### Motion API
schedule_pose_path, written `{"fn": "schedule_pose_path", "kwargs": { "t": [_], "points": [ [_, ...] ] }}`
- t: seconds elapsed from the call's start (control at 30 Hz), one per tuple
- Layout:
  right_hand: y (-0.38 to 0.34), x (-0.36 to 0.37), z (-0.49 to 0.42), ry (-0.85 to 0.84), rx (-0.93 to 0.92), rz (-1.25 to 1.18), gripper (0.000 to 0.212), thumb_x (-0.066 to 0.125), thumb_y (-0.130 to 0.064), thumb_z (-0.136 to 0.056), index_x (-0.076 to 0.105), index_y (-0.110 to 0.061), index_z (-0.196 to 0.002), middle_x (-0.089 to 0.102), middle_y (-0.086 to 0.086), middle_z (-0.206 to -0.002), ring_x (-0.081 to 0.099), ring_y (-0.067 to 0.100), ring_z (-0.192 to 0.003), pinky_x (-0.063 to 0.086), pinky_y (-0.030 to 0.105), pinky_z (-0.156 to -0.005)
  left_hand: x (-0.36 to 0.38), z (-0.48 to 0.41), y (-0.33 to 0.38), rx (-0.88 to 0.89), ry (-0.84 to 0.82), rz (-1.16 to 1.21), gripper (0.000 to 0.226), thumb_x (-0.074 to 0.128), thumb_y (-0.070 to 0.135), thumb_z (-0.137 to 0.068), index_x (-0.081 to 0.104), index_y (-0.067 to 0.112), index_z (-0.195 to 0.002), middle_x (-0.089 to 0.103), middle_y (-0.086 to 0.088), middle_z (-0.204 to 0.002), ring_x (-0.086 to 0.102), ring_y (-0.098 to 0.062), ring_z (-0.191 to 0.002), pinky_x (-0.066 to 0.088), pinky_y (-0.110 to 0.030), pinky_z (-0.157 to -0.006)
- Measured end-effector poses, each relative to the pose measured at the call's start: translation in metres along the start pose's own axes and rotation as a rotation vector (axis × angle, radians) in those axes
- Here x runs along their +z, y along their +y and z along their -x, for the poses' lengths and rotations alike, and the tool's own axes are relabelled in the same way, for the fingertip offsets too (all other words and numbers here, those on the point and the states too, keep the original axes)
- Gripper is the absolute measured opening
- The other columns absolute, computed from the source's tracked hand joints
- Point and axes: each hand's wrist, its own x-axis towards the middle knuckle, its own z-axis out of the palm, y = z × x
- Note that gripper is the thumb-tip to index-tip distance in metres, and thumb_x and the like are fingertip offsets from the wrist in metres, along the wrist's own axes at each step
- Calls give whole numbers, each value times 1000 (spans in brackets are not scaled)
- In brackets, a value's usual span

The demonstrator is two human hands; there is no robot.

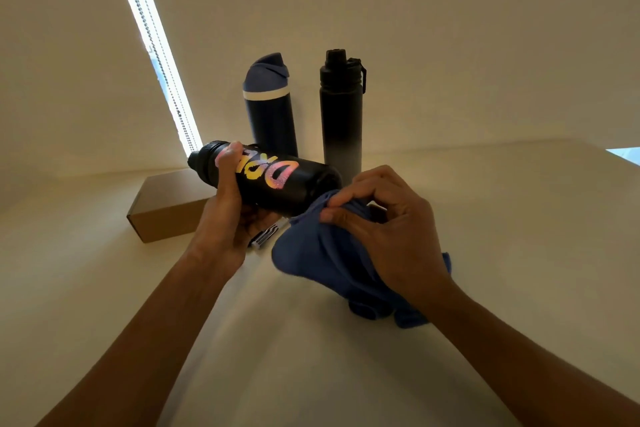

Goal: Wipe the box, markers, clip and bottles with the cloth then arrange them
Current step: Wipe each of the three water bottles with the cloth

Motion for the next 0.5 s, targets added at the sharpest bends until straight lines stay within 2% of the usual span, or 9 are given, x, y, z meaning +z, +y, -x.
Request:
{"fn": "schedule_pose_path", "kwargs": {
  "t": [0.07, 0.17, 0.33, 0.43, 0.5],
  "points": [
    [4, -8, -4, 30, 22, 27, 11, 82, -20, -80, 73, -19, -85, 68, -5, -92, 67, 13, -89, 53, 22, -77, -2, 0, 1, 16, -11, -8, 47, 49, 68, -95, 63, 27, -115, 81, -2, -99, 78, -19, -96, 60, -36, -88],
    [4, -17, -12, 72, 18, 82, 14, 78, -22, -84, 71, -18, -95, 71, -10, -96, 68, 11, -94, 55, 23, -82, -1, -2, -2, -8, -36, -14, 46, 49, 66, -97, 62, 27, -118, 81, -2, -101, 78, -19, -97, 63, -31, -77],
    [-9, -9, -14, 61, 99, -114, 23, 82, -20, -78, 68, -21, -95, 71, -11, -90, 67, 6, -85, 53, 18, -73, 6, 2, -6, -24, -12, -8, 47, 49, 68, -97, 62, 28, -118, 81, -1, -102, 78, -19, -94, 64, -28, -71],
    [-5, -2, -8, -18, 105, -6, 40, 86, -30, -70, 63, -26, -103, 67, -10, -97, 66, 11, -89, 56, 22, -75, 4, -1, -4, -11, -3, 47, 48, 47, 68, -96, 61, 27, -117, 81, -2, -100, 78, -19, -94, 64, -30, -71],
    [2, -2, -5, -48, 71, 94, 41, 84, -35, -70, 60, -27, -102, 64, -11, -94, 64, 14, -85, 58, 28, -72, 0, -2, -1, -8, -5, 68, 50, 46, 68, -97, 62, 26, -119, 81, -3, -103, 78, -20, -97, 64, -30, -73]
  ]
}}
